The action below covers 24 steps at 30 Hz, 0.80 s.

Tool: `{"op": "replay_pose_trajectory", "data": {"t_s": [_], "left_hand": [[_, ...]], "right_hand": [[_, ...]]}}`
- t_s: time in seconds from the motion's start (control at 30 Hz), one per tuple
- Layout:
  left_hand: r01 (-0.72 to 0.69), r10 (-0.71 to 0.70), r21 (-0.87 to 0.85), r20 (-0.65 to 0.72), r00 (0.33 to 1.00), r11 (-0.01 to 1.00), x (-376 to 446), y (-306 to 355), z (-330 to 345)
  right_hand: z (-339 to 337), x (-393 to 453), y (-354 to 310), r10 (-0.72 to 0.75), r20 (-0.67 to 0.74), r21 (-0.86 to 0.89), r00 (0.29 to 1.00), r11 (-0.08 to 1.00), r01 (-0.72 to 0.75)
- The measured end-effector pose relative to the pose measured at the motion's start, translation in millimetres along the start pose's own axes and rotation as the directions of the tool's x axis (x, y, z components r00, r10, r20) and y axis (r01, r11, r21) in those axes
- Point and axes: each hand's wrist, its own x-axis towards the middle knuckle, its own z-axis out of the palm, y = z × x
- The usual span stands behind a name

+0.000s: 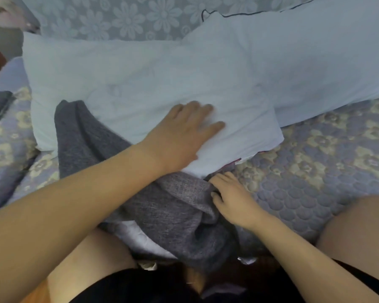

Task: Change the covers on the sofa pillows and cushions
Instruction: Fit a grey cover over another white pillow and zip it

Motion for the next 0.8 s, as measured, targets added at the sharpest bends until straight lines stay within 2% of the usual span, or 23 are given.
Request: {"op": "replay_pose_trajectory", "data": {"t_s": [0.07,0.2,0.3,0.37,0.43,0.5,0.6,0.7,0.8], "left_hand": [[-0.184,0.183,0.100,0.013,0.983,0.978,29.2,16.4,-3.1],[-0.343,0.335,0.255,0.075,0.939,0.904,95.0,54.9,-8.2],[-0.383,0.347,0.314,0.164,0.923,0.869,131.6,67.8,1.8],[-0.353,0.291,0.324,0.227,0.930,0.878,143.0,55.2,8.4],[-0.291,0.228,0.185,0.304,0.925,0.939,137.0,31.0,11.7],[-0.388,0.310,0.184,0.344,0.886,0.903,113.7,6.1,20.6],[-0.341,0.298,0.009,0.469,0.831,0.940,51.2,-5.1,34.4],[-0.314,0.338,-0.138,0.527,0.780,0.939,2.3,2.3,41.8],[-0.235,0.326,-0.233,0.533,0.781,0.944,-15.0,8.2,50.5]], "right_hand": [[-1.2,0.1,-3.4,0.039,-0.047,0.045,0.998,0.998,-0.037],[2.3,-8.1,-3.1,0.028,-0.080,0.069,0.996,0.997,-0.023],[7.7,-10.8,0.5,0.028,-0.069,0.069,0.997,0.997,-0.023],[6.0,-10.9,6.3,0.053,-0.058,0.071,0.997,0.996,-0.048],[0.1,-10.5,15.8,0.037,-0.058,0.018,0.998,0.999,-0.036],[-9.4,-6.9,27.5,0.035,-0.068,-0.010,0.997,0.999,-0.036],[-23.4,7.2,38.8,-0.024,-0.060,-0.090,0.998,0.996,0.019],[-23.2,18.1,34.6,-0.108,0.019,-0.112,0.994,0.988,0.110],[-11.8,18.1,25.0,-0.176,0.032,-0.095,0.984,0.979,0.178]]}}
